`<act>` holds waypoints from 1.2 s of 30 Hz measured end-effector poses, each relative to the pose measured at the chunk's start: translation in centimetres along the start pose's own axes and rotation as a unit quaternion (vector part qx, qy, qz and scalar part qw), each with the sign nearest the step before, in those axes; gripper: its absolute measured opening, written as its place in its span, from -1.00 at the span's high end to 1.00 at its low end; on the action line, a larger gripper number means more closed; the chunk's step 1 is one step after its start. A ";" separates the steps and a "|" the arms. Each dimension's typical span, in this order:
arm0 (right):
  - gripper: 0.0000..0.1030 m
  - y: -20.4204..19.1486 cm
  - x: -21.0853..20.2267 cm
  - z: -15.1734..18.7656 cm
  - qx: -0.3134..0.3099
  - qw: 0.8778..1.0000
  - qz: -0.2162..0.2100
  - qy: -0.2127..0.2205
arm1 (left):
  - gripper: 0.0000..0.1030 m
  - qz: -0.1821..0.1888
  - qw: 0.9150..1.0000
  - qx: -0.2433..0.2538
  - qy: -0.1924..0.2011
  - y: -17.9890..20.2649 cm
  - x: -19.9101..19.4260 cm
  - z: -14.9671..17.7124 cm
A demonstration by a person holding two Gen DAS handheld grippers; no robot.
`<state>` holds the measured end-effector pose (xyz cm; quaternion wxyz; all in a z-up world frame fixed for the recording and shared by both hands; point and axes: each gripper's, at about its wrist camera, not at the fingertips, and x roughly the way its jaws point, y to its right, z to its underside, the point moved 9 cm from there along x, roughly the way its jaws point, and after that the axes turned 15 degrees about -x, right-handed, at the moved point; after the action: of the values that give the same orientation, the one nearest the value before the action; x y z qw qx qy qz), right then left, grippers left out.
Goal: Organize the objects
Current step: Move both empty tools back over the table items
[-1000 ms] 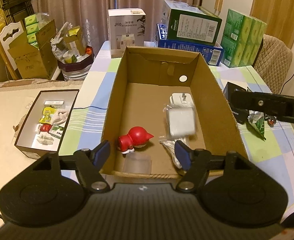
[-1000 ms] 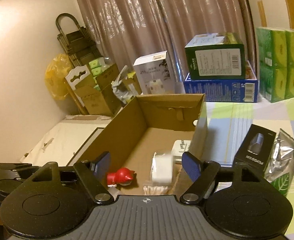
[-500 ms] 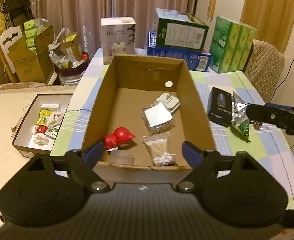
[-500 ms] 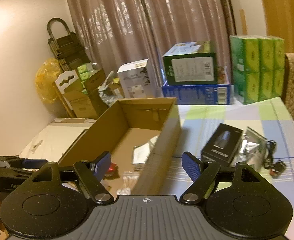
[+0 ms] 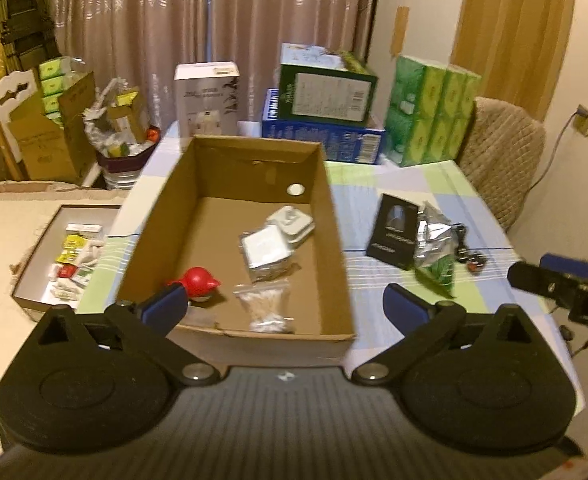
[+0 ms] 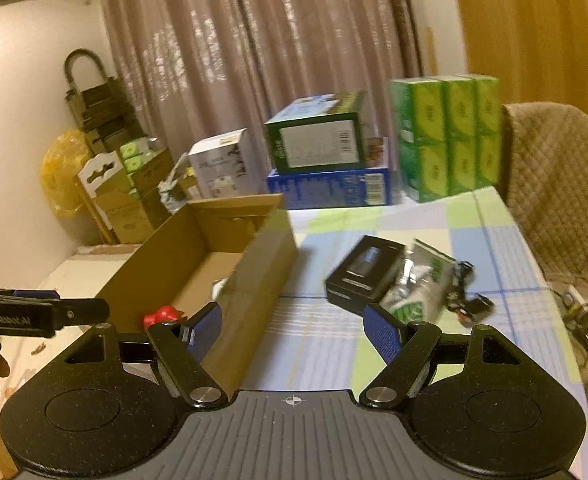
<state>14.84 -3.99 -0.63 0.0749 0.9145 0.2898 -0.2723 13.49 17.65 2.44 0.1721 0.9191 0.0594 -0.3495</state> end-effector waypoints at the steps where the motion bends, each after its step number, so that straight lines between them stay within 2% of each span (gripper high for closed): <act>1: -0.46 0.4 -0.5 0.2 0.005 1.000 0.004 0.001 | -0.99 0.006 1.000 0.000 -0.001 0.4 -0.2 0.2; 14: -0.47 5.8 -5.6 4.9 0.052 0.996 0.066 -0.009 | -0.99 0.033 0.999 0.009 0.006 5.3 -1.1 2.2; 20: -0.47 8.4 -6.6 6.9 0.074 0.993 0.090 -0.023 | -0.99 0.035 0.999 0.026 0.027 7.3 -1.0 3.3; 24: -0.47 9.6 -7.0 7.9 0.083 0.991 0.098 -0.030 | -0.99 0.054 0.998 0.028 0.026 9.0 -0.5 3.9; 27: -0.47 10.1 -7.1 8.4 0.085 0.991 0.102 -0.034 | -0.99 0.074 0.995 0.051 0.036 10.8 -0.4 4.3; 32: -0.47 10.8 -7.0 9.0 0.090 0.990 0.102 -0.040 | -0.99 0.090 0.993 0.068 0.021 13.1 0.3 5.3; 36: -0.47 11.2 -6.8 9.5 0.092 0.990 0.102 -0.044 | -0.99 0.085 0.994 0.074 0.003 14.1 1.1 6.1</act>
<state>12.27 -19.30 -5.12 0.0304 0.9294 0.1651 -0.3288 13.76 2.26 1.34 0.1323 0.9320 -0.0447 -0.3346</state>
